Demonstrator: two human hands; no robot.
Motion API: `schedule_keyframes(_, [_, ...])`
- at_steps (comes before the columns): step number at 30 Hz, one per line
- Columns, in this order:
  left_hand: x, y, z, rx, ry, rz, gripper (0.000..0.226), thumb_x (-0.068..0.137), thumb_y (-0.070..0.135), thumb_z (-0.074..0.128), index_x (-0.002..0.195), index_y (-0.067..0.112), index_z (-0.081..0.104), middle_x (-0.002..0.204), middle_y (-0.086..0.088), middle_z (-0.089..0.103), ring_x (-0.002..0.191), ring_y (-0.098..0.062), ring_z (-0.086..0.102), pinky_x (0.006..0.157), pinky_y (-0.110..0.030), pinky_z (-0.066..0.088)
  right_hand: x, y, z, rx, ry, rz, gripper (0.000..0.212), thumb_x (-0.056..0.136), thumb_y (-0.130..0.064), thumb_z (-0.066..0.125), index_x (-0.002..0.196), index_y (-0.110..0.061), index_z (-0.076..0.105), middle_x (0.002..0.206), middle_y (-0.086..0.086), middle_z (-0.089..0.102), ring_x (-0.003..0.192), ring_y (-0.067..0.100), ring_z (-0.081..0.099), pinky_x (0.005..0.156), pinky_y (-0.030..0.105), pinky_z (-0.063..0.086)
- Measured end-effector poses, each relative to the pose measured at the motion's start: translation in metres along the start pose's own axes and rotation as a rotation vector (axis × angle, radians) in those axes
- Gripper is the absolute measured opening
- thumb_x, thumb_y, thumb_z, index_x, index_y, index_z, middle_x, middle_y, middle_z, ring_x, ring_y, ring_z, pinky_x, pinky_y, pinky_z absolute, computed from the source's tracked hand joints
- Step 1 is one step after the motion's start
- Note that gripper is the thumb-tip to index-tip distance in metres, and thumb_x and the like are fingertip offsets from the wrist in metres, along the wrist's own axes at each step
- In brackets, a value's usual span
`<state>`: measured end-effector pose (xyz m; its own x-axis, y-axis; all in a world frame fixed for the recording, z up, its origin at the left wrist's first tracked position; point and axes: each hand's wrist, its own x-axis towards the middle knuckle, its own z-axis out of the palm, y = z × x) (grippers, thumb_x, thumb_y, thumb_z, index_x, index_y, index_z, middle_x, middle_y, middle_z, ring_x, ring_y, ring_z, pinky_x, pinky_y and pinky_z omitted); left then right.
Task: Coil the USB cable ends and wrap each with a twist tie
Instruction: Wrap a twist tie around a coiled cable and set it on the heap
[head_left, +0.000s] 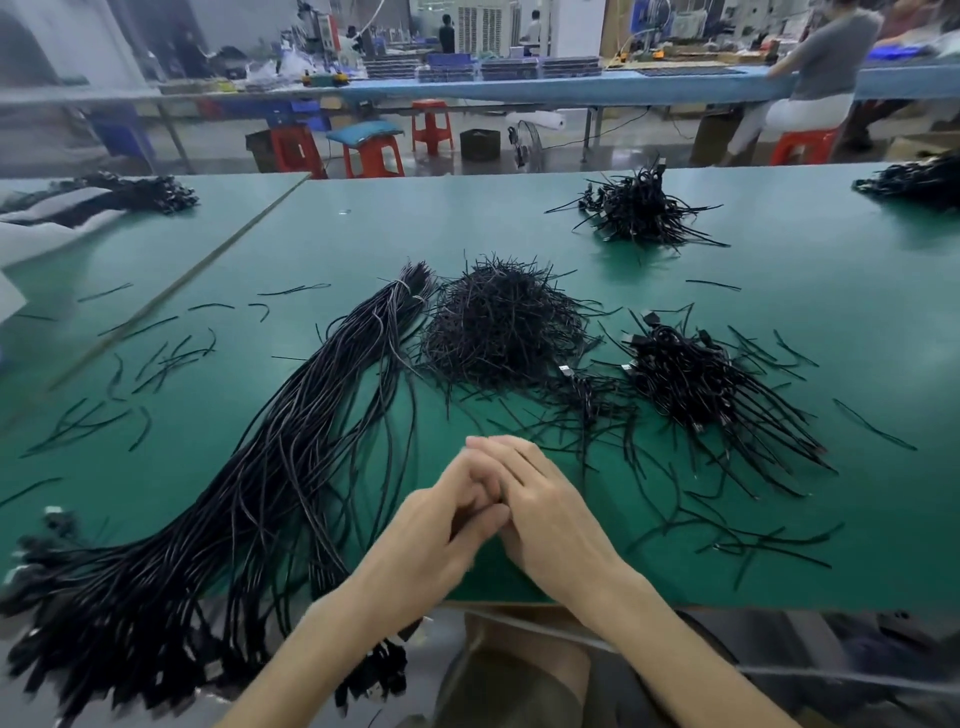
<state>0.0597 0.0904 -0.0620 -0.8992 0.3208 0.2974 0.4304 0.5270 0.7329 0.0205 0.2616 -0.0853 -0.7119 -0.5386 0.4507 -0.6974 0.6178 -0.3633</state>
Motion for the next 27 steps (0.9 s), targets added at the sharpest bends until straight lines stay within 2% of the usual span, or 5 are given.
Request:
schedule_keyframes(4, [0.007,0.007,-0.002,-0.306,-0.013,-0.114,0.015,0.103,0.016,0.059,0.103,0.029,0.050,0.068,-0.003,0.059,0.042,-0.017,0.049,0.044,-0.029,0.041,-0.002,-0.002,0.002,-0.025,0.133,0.055,0.034,0.079,0.002,0.064,0.110,-0.011,0.067,0.109,-0.001,0.066,0.115,0.018,0.053,0.097,0.035,0.047])
schedule_keyframes(7, [0.020,0.001,-0.018,-0.517,-0.177,-0.251,0.017,0.104,0.025,0.057,0.114,0.013,0.049,0.064,0.001,0.055,0.036,-0.019,0.040,0.041,-0.032,0.029,0.003,0.001,-0.002,0.226,0.292,0.412,0.030,0.095,0.006,0.049,0.104,-0.017,0.067,0.104,-0.004,0.062,0.100,0.013,0.057,0.090,0.030,0.047])
schedule_keyframes(11, [0.032,-0.012,-0.046,-0.629,-0.391,-0.287,0.027,0.103,0.032,0.061,0.119,0.011,0.060,0.070,-0.001,0.053,0.042,-0.015,0.035,0.041,-0.026,0.027,0.004,0.015,-0.014,0.547,0.520,0.738,0.035,0.111,-0.030,0.034,0.091,-0.026,0.063,0.084,-0.010,0.074,0.077,0.009,0.063,0.073,0.021,0.046])
schedule_keyframes(22, [0.099,-0.043,-0.038,-1.723,0.210,-0.384,0.041,0.098,0.018,0.064,0.135,0.001,0.063,0.108,-0.004,0.071,0.077,-0.006,0.067,0.061,-0.019,0.053,-0.002,0.017,-0.018,0.580,0.446,0.729,0.028,0.108,-0.029,0.042,0.089,-0.027,0.063,0.085,-0.012,0.075,0.058,0.003,0.054,0.063,0.028,0.039])
schedule_keyframes(27, [0.099,-0.050,-0.026,-1.741,0.343,-0.410,0.027,0.103,0.033,0.056,0.089,0.015,0.072,0.088,0.004,0.060,0.073,-0.009,0.060,0.069,-0.024,0.054,-0.005,0.015,-0.014,0.521,0.335,0.657,0.023,0.104,-0.028,0.052,0.087,-0.032,0.066,0.085,-0.007,0.073,0.059,-0.001,0.053,0.063,0.024,0.038])
